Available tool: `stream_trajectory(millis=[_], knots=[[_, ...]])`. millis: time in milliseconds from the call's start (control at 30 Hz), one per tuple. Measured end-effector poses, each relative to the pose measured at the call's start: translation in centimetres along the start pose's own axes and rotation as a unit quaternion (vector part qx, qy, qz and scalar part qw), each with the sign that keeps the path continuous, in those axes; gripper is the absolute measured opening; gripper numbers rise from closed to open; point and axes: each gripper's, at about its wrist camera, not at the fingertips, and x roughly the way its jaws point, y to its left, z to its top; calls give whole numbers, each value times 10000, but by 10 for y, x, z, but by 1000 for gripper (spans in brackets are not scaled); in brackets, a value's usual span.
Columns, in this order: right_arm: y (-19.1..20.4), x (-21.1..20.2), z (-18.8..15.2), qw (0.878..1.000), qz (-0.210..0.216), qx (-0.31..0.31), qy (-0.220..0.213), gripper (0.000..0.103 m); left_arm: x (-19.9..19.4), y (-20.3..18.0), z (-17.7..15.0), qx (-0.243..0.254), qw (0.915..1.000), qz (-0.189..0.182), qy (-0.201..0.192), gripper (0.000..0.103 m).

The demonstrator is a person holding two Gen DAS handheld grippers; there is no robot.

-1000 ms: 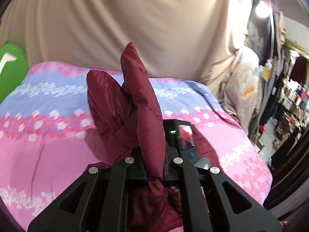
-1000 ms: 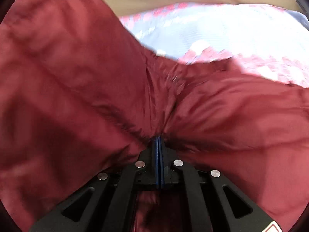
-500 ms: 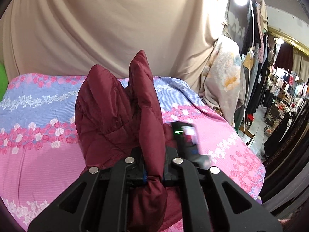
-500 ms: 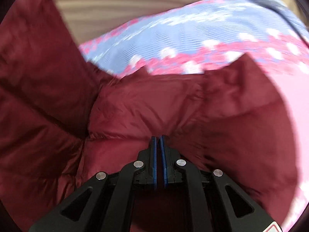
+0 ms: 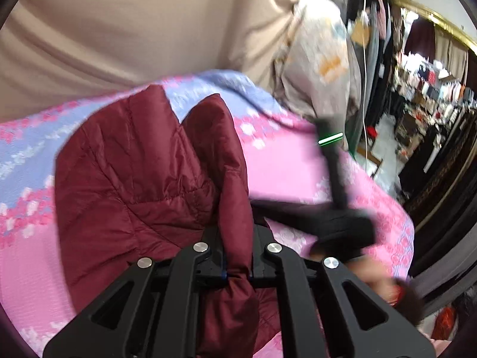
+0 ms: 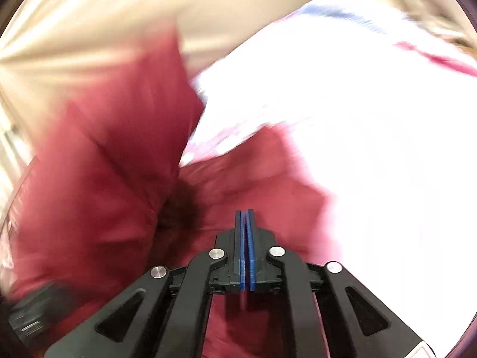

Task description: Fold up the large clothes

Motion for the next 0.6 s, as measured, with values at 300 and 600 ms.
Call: stream_trajectory(millis=[300, 600], knots=[[-37, -74, -25, 9966, -604, 125, -549, 9, 86, -28, -26, 115, 9969, -313, 716, 50], [-2, -129, -39, 9909, -249, -657, -1148, 63, -42, -9, -3, -26, 9979, -227, -611, 93]])
